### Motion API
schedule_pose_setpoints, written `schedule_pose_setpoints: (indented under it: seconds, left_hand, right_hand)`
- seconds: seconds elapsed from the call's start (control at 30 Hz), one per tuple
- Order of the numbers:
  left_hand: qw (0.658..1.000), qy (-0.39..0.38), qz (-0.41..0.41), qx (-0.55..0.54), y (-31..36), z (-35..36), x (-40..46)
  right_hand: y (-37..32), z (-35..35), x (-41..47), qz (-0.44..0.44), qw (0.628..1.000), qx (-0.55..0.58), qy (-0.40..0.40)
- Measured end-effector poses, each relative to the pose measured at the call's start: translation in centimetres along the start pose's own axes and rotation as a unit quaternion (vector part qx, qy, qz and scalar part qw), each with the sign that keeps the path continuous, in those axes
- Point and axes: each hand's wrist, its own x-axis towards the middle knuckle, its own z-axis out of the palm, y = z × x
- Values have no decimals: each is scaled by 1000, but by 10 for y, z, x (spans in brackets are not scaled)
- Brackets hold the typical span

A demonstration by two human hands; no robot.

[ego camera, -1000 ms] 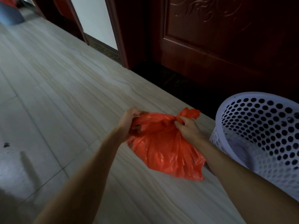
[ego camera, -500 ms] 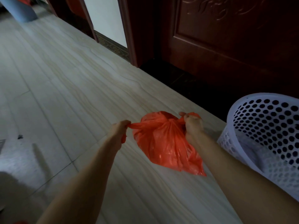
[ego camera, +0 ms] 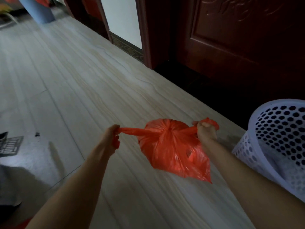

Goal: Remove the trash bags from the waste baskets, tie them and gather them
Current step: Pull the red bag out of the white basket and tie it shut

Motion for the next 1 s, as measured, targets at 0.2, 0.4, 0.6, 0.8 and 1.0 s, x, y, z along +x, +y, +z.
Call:
schedule_pose_setpoints:
  seconds: [0.2,0.4,0.6,0.8,1.0]
  left_hand:
    - [939,-296,13,-173,37,22,-22]
    - [971,-168,92,-141,7,85,-38]
    - [997,-63,22,42,-16,104,-46]
    - [993,-89,-64,51,-1,101,-61]
    - [990,-75,38,-110,-16,106,-44]
  right_hand:
    - [5,-15,1,-92,992,-58,-60]
    - [2,-11,-2,-2,993,81,-80]
    - [1,-4,-3,26,986,162,-39]
    - [-6,-4,-2,103,948,300,-27]
    - [-9,-2,-5,97,945,308,-55]
